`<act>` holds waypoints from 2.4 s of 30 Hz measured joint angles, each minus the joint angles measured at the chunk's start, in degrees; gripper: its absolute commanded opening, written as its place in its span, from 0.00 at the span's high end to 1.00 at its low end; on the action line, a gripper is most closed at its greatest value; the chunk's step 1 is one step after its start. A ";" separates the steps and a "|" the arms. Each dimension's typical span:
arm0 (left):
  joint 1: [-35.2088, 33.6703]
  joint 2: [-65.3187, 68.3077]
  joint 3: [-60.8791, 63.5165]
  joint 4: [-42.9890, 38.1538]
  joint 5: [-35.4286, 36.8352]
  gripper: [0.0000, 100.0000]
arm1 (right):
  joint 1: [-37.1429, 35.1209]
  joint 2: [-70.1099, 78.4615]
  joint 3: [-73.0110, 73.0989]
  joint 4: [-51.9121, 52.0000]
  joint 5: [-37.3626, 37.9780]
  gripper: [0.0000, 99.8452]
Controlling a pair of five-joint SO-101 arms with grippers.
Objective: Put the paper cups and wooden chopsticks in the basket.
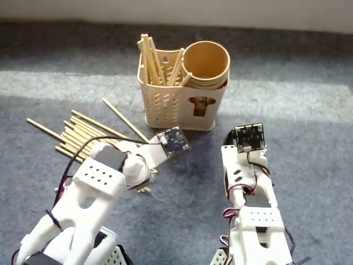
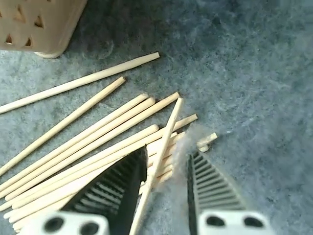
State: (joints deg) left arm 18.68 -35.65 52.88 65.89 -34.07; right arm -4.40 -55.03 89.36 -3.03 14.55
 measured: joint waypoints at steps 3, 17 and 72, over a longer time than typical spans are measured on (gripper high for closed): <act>1.23 0.00 1.76 -2.20 -0.09 0.86 | 0.00 0.00 0.00 0.00 0.00 0.98; 1.23 15.30 0.53 -8.97 0.09 0.89 | -0.88 0.00 0.00 0.00 0.00 0.98; 1.23 -16.09 -32.97 -1.05 30.86 0.99 | -0.88 0.00 0.00 0.00 0.00 0.98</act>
State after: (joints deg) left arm 19.91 -51.74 19.91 64.84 -3.21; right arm -5.27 -55.03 89.36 -3.03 14.55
